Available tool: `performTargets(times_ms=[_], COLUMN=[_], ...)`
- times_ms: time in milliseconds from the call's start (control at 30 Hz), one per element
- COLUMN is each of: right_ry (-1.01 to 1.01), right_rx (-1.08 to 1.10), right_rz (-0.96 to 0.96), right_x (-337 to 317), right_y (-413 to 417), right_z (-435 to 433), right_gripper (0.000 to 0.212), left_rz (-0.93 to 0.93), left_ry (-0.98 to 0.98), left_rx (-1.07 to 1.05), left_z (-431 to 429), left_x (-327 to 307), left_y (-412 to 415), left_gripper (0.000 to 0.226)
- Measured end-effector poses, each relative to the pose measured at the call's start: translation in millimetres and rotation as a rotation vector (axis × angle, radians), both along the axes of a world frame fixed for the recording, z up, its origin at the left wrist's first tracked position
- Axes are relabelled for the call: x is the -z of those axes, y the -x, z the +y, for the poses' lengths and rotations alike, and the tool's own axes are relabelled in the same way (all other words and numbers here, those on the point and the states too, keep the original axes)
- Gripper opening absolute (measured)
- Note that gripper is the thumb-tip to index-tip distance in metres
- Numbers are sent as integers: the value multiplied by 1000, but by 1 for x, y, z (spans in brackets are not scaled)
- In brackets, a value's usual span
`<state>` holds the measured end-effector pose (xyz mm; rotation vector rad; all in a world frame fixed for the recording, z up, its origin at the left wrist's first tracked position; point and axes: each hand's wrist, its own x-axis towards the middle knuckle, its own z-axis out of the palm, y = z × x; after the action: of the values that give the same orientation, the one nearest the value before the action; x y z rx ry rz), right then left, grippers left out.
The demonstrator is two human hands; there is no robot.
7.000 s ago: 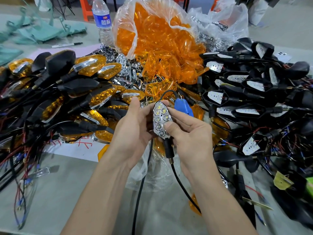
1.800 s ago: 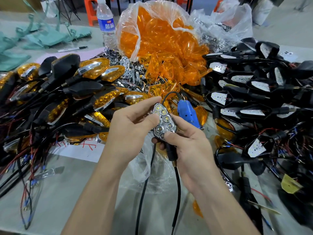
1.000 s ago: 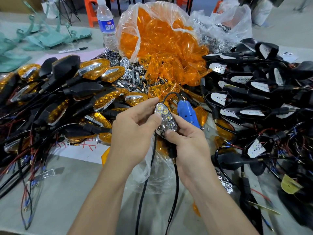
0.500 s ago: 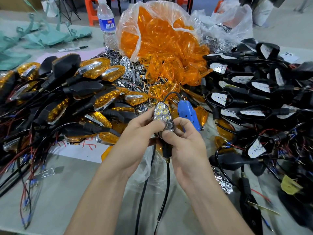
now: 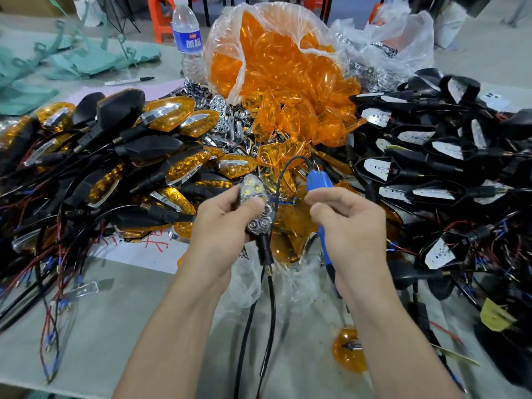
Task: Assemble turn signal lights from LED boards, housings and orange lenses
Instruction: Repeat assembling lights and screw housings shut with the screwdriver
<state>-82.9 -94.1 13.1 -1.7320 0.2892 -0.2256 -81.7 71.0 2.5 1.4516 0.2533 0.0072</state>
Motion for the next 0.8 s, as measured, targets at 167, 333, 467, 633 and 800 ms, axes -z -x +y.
performTargets(times_ms=[167,333,467,633,800], right_ry=[334,857,1169,1204,843], right_rx=[-86,-414,-517,-487,-163], right_rz=[9,134,189,146,40], right_x=[-7,-6,0,10,0], right_y=[-24,-42,-37,-26,-21], right_z=[-12,6,16,15,2], right_gripper=[35,21,25,16,8], left_rz=[23,21,39,51,37], left_ry=[134,126,133,113,67], left_rx=[-166,-234,-252,-225,-169], left_z=[25,42,44,42,33], left_x=[-6,-5,-1,3,4], left_y=[-5,-6,-5,-8,-10], left_gripper=[11,9,10,12,20])
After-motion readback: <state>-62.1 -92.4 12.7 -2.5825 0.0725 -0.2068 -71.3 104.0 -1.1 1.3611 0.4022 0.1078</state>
